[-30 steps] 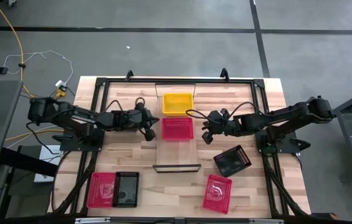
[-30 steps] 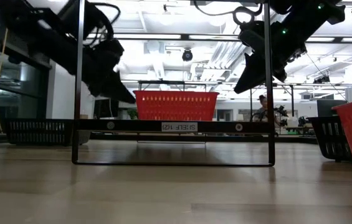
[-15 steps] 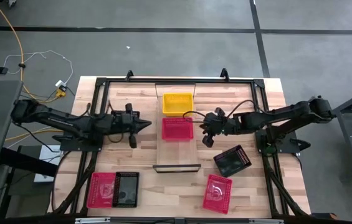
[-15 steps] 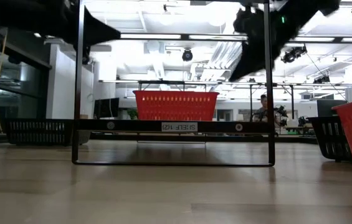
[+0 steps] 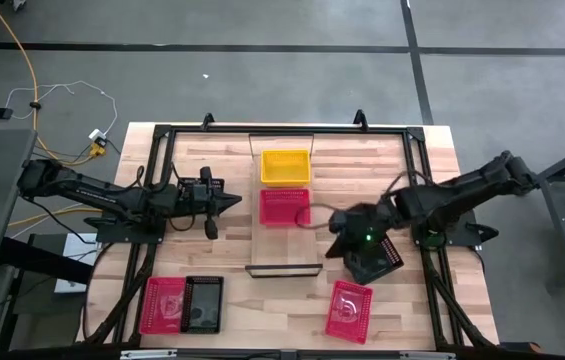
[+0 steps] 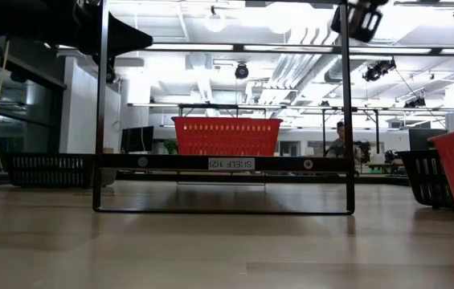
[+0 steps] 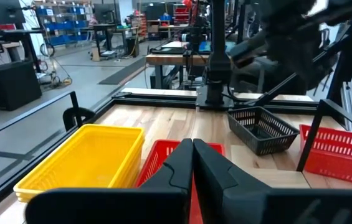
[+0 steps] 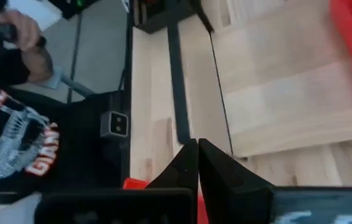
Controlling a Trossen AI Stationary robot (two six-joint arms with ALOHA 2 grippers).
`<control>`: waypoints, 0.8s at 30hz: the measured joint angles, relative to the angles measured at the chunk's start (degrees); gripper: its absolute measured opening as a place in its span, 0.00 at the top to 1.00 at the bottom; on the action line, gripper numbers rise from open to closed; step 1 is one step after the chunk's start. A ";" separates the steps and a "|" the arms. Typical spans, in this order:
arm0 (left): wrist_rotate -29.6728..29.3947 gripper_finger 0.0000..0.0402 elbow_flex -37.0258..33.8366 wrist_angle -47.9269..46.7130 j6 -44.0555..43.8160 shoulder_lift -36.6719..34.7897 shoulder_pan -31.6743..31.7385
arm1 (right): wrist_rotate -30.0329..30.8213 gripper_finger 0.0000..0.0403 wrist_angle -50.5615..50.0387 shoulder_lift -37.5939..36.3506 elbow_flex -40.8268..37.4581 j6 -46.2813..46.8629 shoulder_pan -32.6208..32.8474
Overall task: Stack baskets on shelf by color
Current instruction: Stack the right red bin on the red bin on the shelf
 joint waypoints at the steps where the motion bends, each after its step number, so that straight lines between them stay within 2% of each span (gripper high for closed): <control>1: 0.00 1.00 0.00 0.00 -0.04 0.00 0.00 | 1.24 1.00 -0.07 0.38 -0.02 1.03 1.15; 6: 0.01 1.00 0.00 0.00 0.04 0.00 0.00 | 4.15 0.97 -1.54 2.68 -0.04 8.73 4.83; 11: 0.01 1.00 0.00 0.00 0.04 0.00 0.02 | 6.10 0.85 -5.17 5.21 -0.09 12.75 7.93; 18: 0.00 1.00 0.00 0.01 0.45 0.00 0.02 | 6.08 0.65 -7.62 11.31 -0.11 14.27 11.81; 24: 0.02 1.00 0.00 0.02 0.50 0.00 0.02 | 3.50 0.57 -7.17 16.80 -0.13 11.52 12.72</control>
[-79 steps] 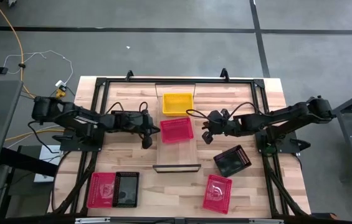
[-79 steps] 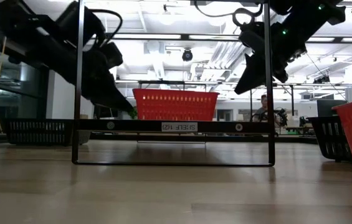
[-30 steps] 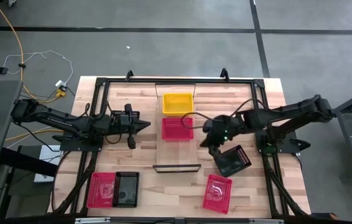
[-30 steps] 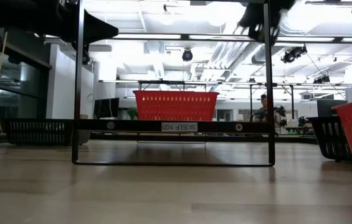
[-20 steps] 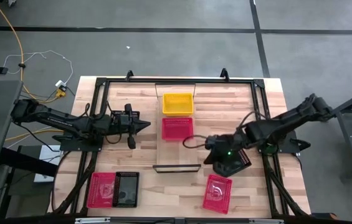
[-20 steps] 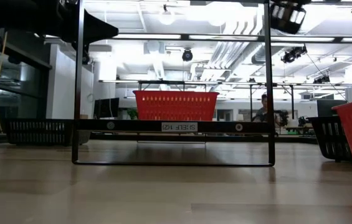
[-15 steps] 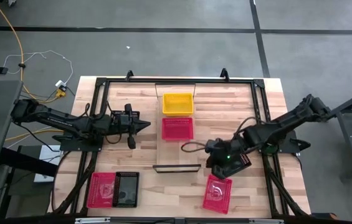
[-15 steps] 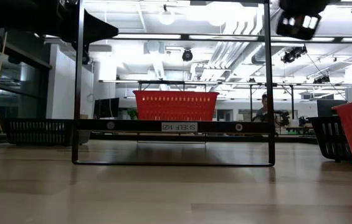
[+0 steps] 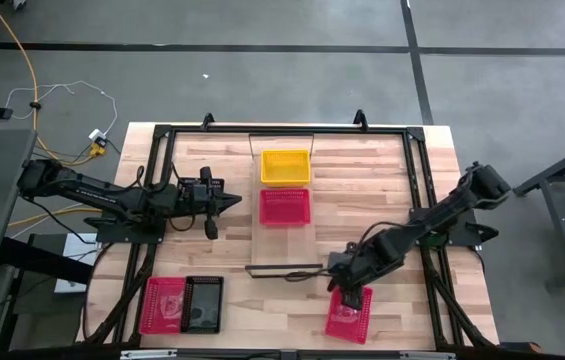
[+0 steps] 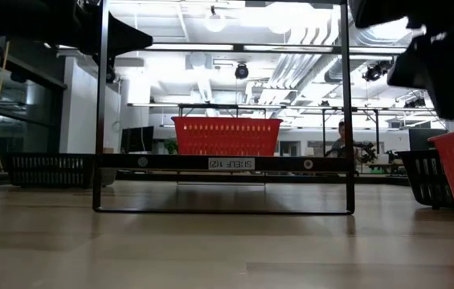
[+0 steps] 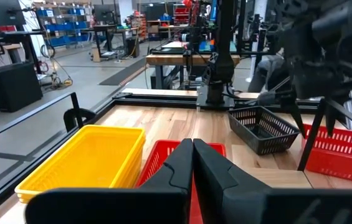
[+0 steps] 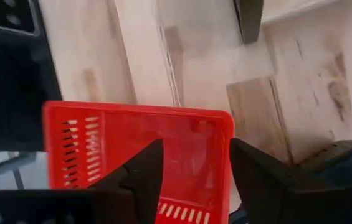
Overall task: Stack baskets on shelf by color
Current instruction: Stack the right red bin on the red bin on the shelf
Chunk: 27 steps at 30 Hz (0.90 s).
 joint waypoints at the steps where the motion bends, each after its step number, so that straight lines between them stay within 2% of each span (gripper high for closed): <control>1: 0.00 1.00 0.00 0.00 0.00 0.00 0.00 | -0.30 0.57 0.07 0.71 0.00 -0.22 -0.02; 10: 0.00 1.00 0.00 0.00 0.02 0.00 0.00 | -1.01 0.57 -0.37 5.55 -0.02 -2.86 -0.04; 22: 0.00 1.00 0.00 0.00 0.04 0.00 0.00 | -1.09 0.57 -0.37 5.90 -0.02 -4.35 -0.01; 27: 0.00 1.00 0.00 0.00 0.02 0.00 -0.02 | -1.47 0.65 -1.46 5.90 -0.02 -3.32 0.87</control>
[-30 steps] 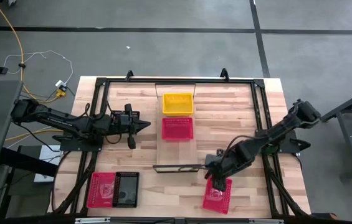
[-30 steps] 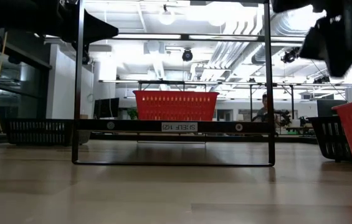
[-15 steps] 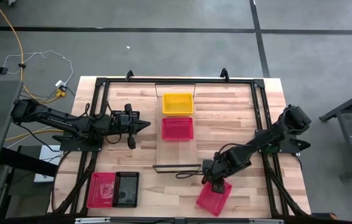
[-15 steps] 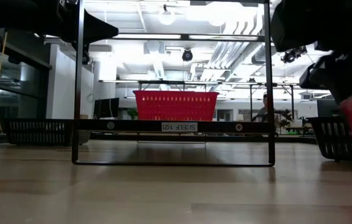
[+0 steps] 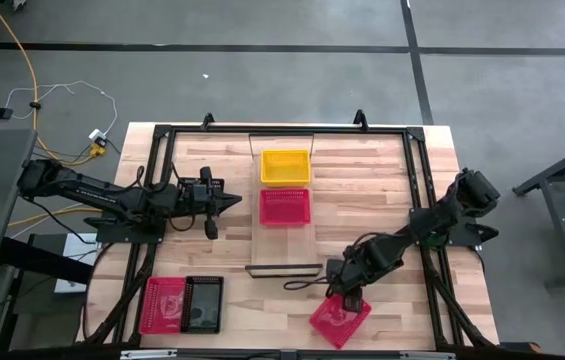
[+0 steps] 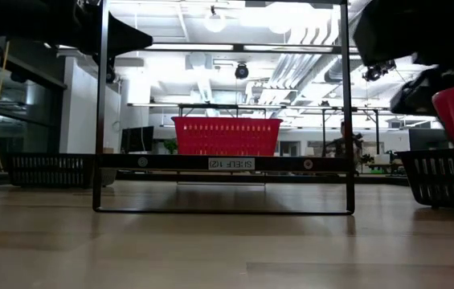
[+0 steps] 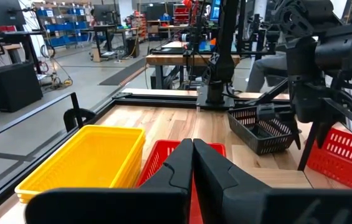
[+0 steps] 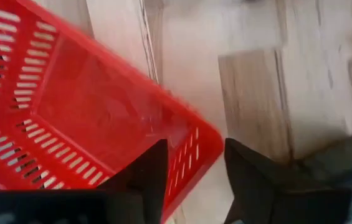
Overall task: Stack baskets on shelf by color
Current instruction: Stack the right red bin on the red bin on the shelf
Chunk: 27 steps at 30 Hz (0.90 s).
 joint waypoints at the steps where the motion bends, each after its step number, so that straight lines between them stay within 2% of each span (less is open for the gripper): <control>1: -0.02 1.00 0.00 0.00 0.00 0.00 0.01 | -0.08 0.67 -0.45 0.00 0.00 0.94 0.19; 8: 0.00 1.00 0.00 0.00 -0.01 0.00 0.00 | -0.63 0.83 -1.20 0.00 0.00 7.59 0.85; 14: 0.00 1.00 0.00 0.04 -0.33 0.00 0.00 | -1.58 0.98 -1.20 -0.05 0.00 7.37 0.83; 21: 0.00 1.00 0.00 0.04 -0.46 0.00 0.00 | -3.88 0.99 -1.41 -5.46 0.12 6.19 0.85; 25: 0.00 1.00 0.00 0.09 -0.46 0.00 0.00 | -4.22 0.99 -0.52 -13.62 0.13 7.79 0.38; 27: 0.00 1.00 0.00 0.09 -0.46 0.00 0.00 | -2.01 1.00 1.60 -18.98 0.17 9.51 -0.34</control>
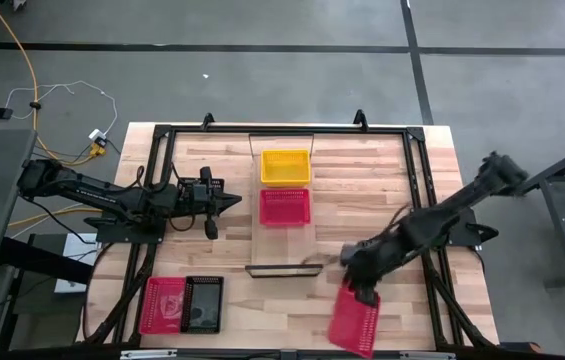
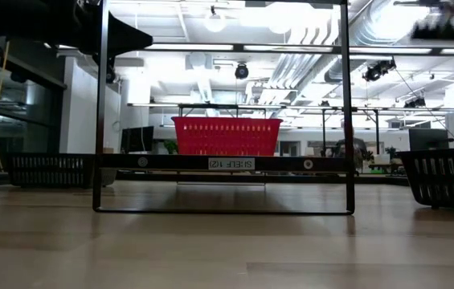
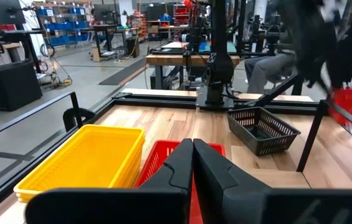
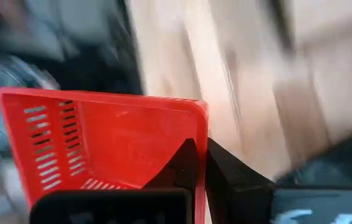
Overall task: Stack baskets on shelf by color
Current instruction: Stack the right red bin on the red bin on the shelf
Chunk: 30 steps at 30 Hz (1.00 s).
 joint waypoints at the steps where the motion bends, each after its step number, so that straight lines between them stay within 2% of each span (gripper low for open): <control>1: 0.00 1.00 0.00 0.00 0.00 0.00 0.00 | 2.51 1.00 1.30 -2.76 0.03 0.62 -0.48; 5: 0.00 1.00 0.00 0.24 0.00 0.00 0.00 | 17.26 1.00 7.42 -12.93 0.12 -1.97 -2.69; 9: 0.00 1.00 -0.02 0.69 0.04 0.00 0.00 | 35.50 1.00 10.12 -18.70 0.22 -7.69 -6.60; 11: 0.00 1.00 -0.02 1.19 0.54 0.02 0.00 | 43.52 1.00 9.39 -19.47 0.20 -3.62 -9.50; 13: -0.03 1.00 -0.02 1.80 0.84 0.00 0.00 | 47.71 1.00 7.93 -19.18 0.09 2.83 -12.82; 16: -1.31 1.00 -0.02 1.88 0.88 0.00 0.00 | 46.66 1.00 6.81 -16.26 0.05 10.37 -17.21; 19: -3.77 1.00 -0.02 1.88 1.05 0.00 -0.02 | 42.61 1.00 7.37 -11.61 0.01 10.95 -20.52; 25: -12.71 1.00 -0.02 1.69 1.53 -0.63 -0.02 | 35.81 1.00 12.38 -1.49 -0.06 12.15 -24.52; 30: -13.88 1.00 -0.02 0.85 2.51 -2.34 -0.49 | 32.27 1.00 18.60 3.45 -0.06 12.27 -25.56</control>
